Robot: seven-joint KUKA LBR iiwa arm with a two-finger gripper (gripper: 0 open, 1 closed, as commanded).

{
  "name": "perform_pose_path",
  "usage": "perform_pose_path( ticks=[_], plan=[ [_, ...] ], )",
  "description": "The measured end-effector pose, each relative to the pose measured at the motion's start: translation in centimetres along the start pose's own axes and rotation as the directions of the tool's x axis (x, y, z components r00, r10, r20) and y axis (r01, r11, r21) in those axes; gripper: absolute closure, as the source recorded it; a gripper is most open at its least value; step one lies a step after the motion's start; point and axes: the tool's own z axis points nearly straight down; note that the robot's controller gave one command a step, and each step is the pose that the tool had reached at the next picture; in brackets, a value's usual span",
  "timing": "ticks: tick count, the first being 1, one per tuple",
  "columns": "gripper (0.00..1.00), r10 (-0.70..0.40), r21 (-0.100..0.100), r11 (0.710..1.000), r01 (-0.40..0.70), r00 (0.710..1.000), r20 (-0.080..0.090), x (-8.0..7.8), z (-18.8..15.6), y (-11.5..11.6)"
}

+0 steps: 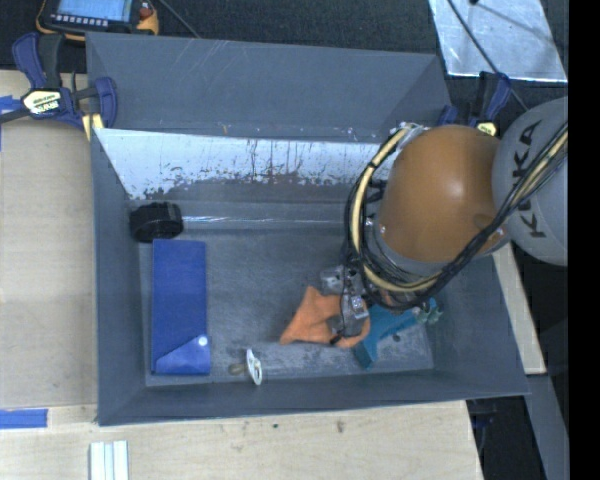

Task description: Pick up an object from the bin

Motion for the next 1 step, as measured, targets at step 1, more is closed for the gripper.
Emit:
perform_pose_path(
  ticks=[1],
  plan=[
    [1.00,0.000,0.000,1.000,0.000,1.000,0.000,0.00,0.00,0.00]
  ],
)
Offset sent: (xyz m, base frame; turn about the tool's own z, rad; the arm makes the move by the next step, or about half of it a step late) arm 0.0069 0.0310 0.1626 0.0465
